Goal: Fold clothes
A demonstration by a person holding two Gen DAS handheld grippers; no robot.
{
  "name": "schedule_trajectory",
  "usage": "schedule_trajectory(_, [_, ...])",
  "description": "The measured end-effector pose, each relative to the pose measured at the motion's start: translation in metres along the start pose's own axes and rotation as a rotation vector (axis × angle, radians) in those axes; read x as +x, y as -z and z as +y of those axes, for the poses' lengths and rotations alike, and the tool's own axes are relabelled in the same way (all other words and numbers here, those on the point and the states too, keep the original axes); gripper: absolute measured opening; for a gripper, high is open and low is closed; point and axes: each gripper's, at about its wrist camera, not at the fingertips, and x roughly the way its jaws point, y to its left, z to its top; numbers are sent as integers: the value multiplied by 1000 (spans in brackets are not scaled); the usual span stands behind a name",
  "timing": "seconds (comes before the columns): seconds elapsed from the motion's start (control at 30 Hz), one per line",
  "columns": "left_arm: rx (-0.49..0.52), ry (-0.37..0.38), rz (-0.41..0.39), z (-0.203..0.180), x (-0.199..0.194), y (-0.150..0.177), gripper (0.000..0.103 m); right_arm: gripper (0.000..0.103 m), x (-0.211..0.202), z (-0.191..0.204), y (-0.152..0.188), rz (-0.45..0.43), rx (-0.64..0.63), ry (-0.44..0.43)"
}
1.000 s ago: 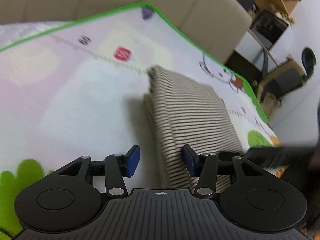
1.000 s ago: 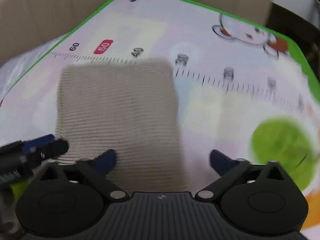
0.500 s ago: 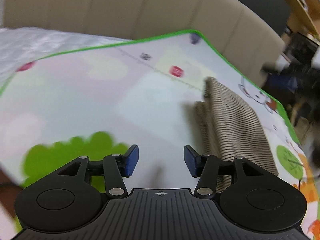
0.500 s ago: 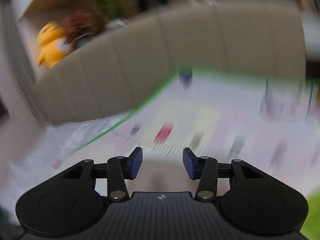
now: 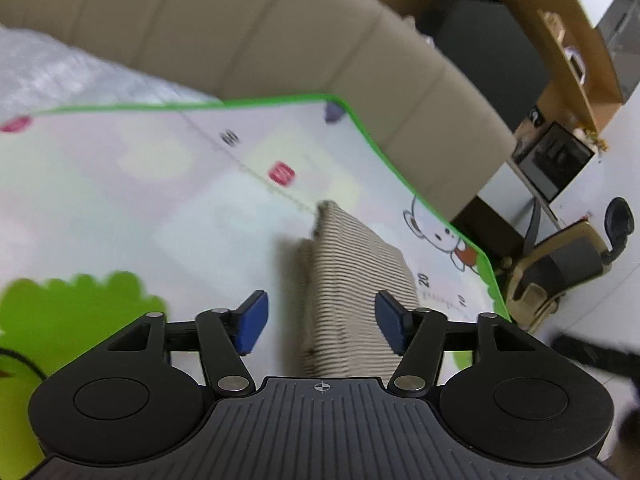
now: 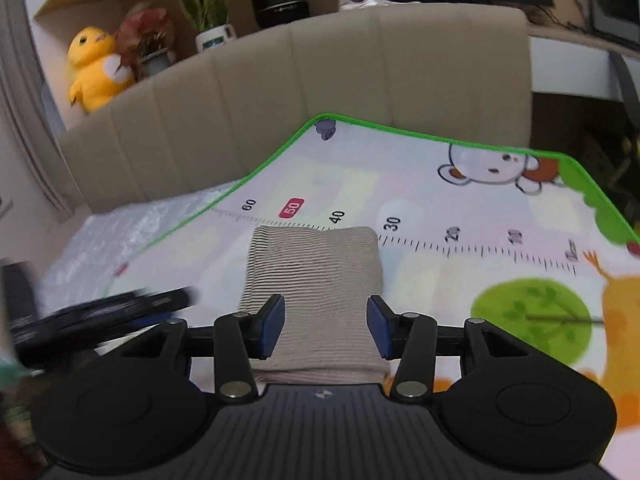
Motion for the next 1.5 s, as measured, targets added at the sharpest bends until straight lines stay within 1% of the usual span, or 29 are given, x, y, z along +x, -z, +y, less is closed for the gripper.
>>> schedule_trajectory(0.07, [-3,-21,-2,-12,17,-11,56,42,-2,4,-6,2,-52,-42])
schedule_trajectory(0.1, [-3,-30,-9,-16,24,-15,56,42,-2,8,-11,-8,-104,-49])
schedule_trajectory(0.13, [0,-38,-17,-20,31,-18,57,42,5,13,-18,-20,-169,-40])
schedule_trajectory(0.2, [40,-89,-37,-25,40,-17,60,42,25,17,-35,-11,-256,-26])
schedule_trajectory(0.23, [64,-113,-45,-24,42,-13,62,42,39,17,-46,11,-278,-25])
schedule_trajectory(0.27, [89,-136,-53,-23,44,-8,68,42,56,16,-57,56,-274,-33])
schedule_trajectory(0.3, [104,-152,-46,-20,46,-3,70,42,73,15,-66,91,-278,-38])
schedule_trajectory(0.37, [129,-178,-16,-15,53,-1,70,43,104,14,-80,132,-308,-36])
schedule_trajectory(0.4, [139,-196,-14,-14,57,-2,70,43,120,14,-85,144,-328,-28])
schedule_trajectory(0.47, [150,-202,-14,-14,64,-9,70,43,149,9,-88,140,-368,5])
schedule_trajectory(0.5, [152,-190,-10,-13,69,-11,71,43,158,5,-87,119,-364,17])
schedule_trajectory(0.57, [167,-162,10,-10,81,-12,71,44,168,-8,-80,67,-317,27])
schedule_trajectory(0.6, [189,-156,19,-8,87,-12,70,46,169,-13,-76,57,-290,26])
schedule_trajectory(0.63, [216,-152,27,-7,93,-11,70,51,170,-19,-71,55,-257,24])
schedule_trajectory(0.67, [242,-149,35,-6,99,-11,70,55,171,-24,-67,68,-220,19])
schedule_trajectory(0.73, [261,-129,46,-2,105,-12,71,56,174,-33,-62,103,-149,7])
schedule_trajectory(0.83, [207,-98,67,3,107,-16,70,65,191,-42,-60,121,-70,-12])
schedule_trajectory(0.87, [204,-99,69,3,108,-16,70,66,197,-43,-59,127,-55,-12])
schedule_trajectory(0.93, [205,-100,73,4,110,-14,70,67,212,-41,-56,151,-70,22])
schedule_trajectory(0.97, [204,-99,75,5,110,-13,69,74,218,-41,-54,160,-74,39])
schedule_trajectory(1.03, [197,-90,85,6,108,-14,65,80,222,-44,-50,166,-66,61])
schedule_trajectory(1.07, [199,-84,87,6,106,-15,63,80,222,-45,-49,175,-54,66])
schedule_trajectory(1.13, [205,-72,88,6,101,-16,63,80,220,-47,-49,205,-30,54])
schedule_trajectory(1.33, [200,-56,97,5,100,-17,62,80,212,-47,-33,252,-45,7])
schedule_trajectory(1.43, [182,10,101,5,91,-19,62,80,208,-53,-31,266,-16,-6])
schedule_trajectory(1.47, [165,60,110,7,87,-21,68,80,206,-55,-33,270,-8,-18])
schedule_trajectory(1.5, [150,123,132,8,83,-23,82,80,204,-56,-35,272,-6,-29])
